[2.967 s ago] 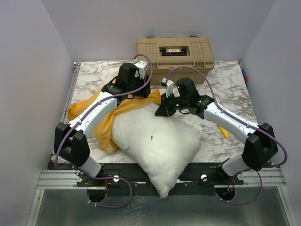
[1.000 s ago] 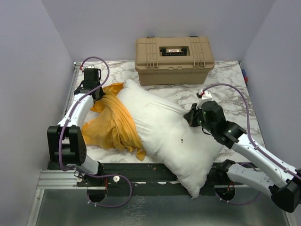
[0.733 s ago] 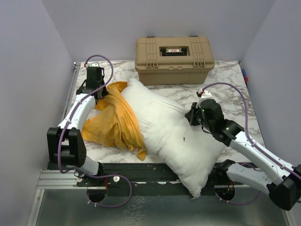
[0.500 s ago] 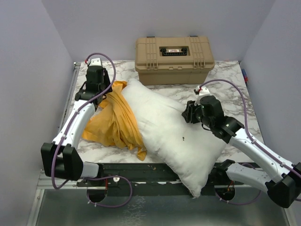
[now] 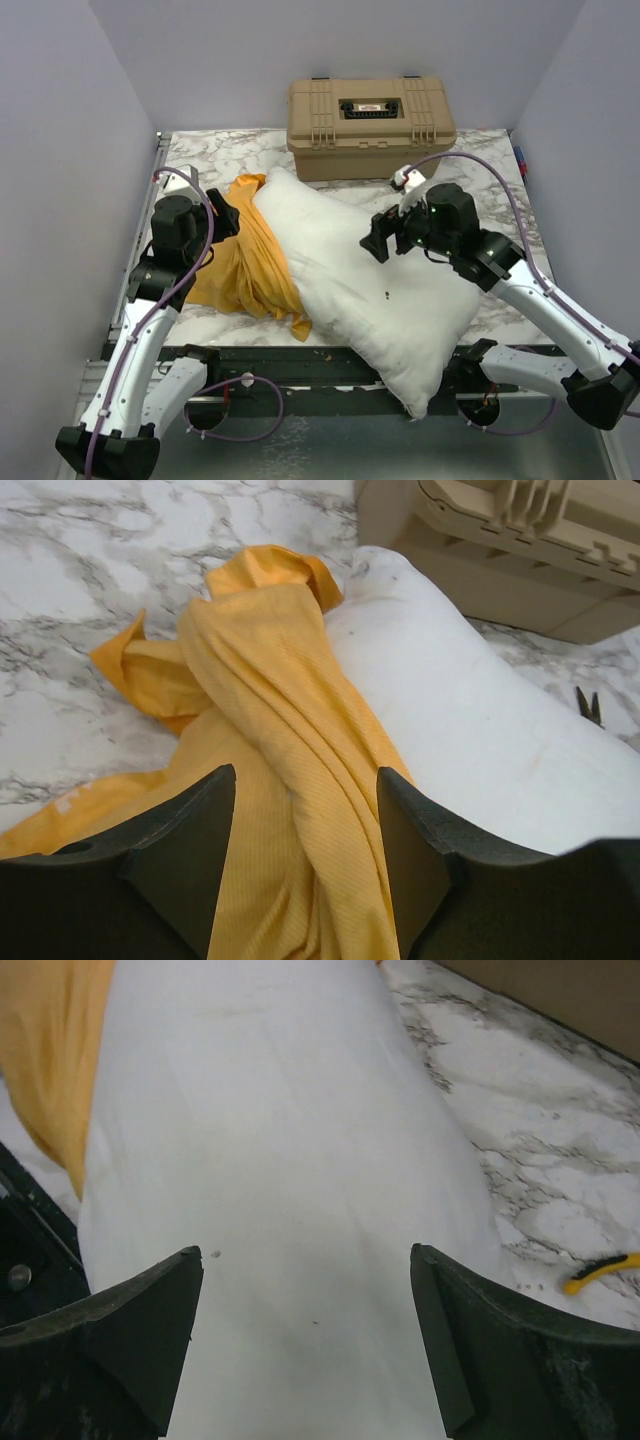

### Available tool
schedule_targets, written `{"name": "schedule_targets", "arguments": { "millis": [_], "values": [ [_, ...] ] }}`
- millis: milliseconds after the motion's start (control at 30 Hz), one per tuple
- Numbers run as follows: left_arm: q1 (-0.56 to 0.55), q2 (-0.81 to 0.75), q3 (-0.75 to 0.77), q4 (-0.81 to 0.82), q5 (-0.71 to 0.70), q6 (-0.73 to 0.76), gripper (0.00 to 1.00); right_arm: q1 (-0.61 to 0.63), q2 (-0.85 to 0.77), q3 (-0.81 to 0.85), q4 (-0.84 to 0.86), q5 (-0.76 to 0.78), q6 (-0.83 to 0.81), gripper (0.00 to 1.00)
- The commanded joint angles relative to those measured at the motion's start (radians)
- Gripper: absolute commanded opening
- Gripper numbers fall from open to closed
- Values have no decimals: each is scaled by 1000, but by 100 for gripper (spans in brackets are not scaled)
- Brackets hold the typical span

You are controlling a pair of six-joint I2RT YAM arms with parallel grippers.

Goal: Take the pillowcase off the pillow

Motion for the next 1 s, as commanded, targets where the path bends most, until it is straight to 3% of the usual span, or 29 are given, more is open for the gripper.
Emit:
{"name": "schedule_targets", "arguments": {
  "millis": [0,300,500,733,767,833,967],
  "values": [
    [-2,-81,-74,-51,180,-94,61,127,77,56,-9,-30,-88,92],
    [-2,-170,-188,-69,240,-172,63,392,263,132,-28,132,-160,100],
    [-1,-192,-230,-77,267,-187,63,446,380,130,-67,152,-171,100],
    [-1,-182,-249,-77,290,-188,63,446,529,99,-48,304,-156,100],
    [-2,-182,-248,-77,294,-188,63,444,545,94,-31,312,-153,97],
    [-1,-180,-247,-79,301,-188,63,427,557,89,7,298,-144,80],
    [-2,-177,-239,-89,306,-184,63,364,551,95,61,241,-92,29]
  ]
}}
